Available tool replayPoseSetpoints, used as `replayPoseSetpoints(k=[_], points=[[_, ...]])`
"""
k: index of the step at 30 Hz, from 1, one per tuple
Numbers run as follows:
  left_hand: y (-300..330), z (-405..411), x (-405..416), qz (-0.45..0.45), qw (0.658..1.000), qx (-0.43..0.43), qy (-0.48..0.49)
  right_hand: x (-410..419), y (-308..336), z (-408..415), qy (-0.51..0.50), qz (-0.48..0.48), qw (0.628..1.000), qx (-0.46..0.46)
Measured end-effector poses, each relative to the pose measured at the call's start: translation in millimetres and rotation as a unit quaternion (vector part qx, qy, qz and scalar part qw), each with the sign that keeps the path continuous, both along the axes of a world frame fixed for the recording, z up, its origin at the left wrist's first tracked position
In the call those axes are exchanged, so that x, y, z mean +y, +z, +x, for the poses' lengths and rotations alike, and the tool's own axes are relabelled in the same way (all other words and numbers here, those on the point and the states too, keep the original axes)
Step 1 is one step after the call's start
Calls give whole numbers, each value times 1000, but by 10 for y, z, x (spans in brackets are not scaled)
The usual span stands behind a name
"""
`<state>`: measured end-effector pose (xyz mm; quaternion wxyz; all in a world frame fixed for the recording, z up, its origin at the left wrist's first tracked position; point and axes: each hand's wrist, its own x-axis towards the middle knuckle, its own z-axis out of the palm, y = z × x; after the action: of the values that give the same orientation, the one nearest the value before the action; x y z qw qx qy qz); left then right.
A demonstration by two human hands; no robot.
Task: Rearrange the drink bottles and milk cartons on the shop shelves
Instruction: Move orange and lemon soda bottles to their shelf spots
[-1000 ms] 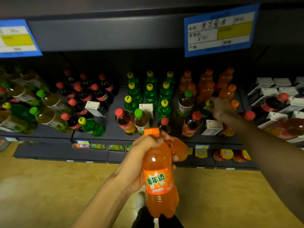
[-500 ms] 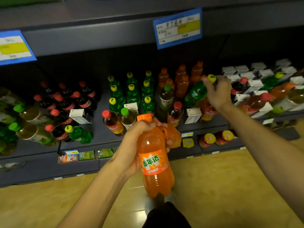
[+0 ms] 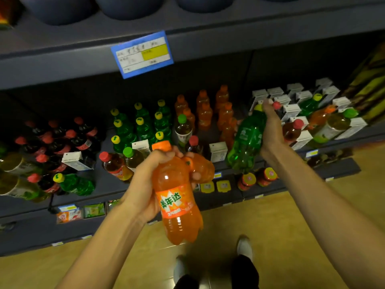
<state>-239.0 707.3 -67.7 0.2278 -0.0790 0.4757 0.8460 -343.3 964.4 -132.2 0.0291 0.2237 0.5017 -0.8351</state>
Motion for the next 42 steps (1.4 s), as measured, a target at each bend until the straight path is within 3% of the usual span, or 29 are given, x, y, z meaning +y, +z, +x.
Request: replayPoseSetpoints(k=[5,11,26,34,42], points=[[-33,-93,498,-9,1000,-12,21,380,55,-37,102,-43,994,-19],[-92,-189,1103,-32,996,-14,84,941,38,-146,199,49,979,-17],[-145,-525,1636,-119,968,-32,218,1429,-109,-381,273,75,959,-29],[-150,-950,1593,-111,963,-1,247,1473,-132,-474,291,78,953,-29],[-351,-1284,1523,-76,970,-39,227,1482,-135,-525,278,82,956,-49]])
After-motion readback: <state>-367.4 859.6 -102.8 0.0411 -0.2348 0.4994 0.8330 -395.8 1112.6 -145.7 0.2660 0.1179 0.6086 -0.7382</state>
